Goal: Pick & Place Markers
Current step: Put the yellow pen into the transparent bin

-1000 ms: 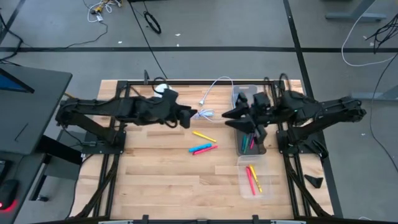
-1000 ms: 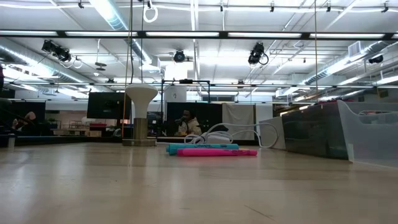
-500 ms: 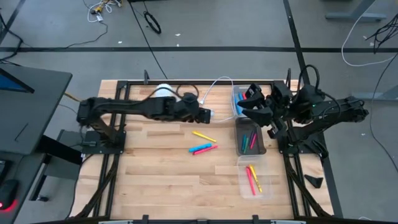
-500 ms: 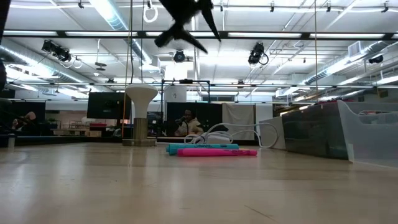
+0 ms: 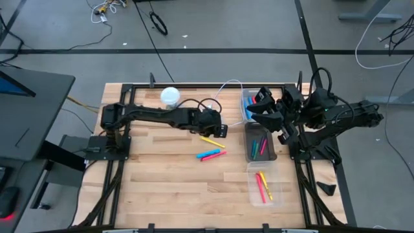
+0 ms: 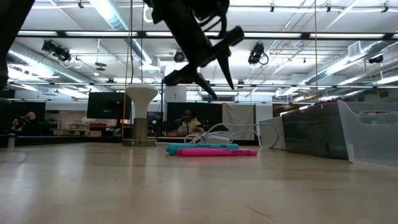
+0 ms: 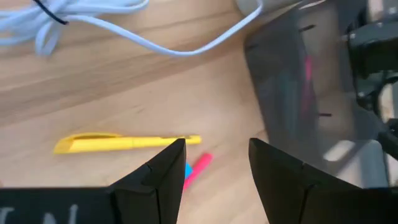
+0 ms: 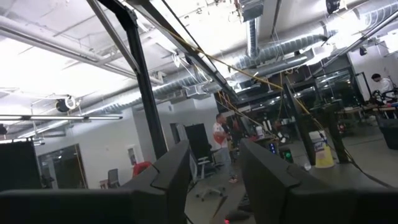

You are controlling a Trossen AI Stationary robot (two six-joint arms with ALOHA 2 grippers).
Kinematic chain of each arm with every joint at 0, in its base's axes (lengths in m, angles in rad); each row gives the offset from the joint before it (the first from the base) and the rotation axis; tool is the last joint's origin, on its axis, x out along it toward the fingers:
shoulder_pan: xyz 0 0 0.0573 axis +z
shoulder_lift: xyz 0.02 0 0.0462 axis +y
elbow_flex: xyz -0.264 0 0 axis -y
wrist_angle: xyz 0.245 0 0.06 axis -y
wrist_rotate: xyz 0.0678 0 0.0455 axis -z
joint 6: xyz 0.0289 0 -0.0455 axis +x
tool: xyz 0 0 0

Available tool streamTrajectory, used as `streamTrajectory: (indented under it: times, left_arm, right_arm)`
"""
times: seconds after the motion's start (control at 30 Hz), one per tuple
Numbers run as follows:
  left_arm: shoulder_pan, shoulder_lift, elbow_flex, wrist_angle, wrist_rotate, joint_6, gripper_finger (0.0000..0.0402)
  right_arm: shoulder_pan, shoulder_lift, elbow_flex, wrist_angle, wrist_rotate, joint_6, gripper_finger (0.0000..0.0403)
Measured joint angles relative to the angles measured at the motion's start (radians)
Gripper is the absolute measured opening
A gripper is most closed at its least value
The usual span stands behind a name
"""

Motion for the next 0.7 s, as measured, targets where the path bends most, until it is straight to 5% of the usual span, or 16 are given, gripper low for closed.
streamTrajectory:
  times: [0.7]
  left_arm:
    - [0.0, 0.221, 0.0, 0.173, 0.01, -0.016, 0.0181]
  right_arm:
    - [0.0, 0.002, 0.0, -0.053, 0.0, 0.0, 0.0142]
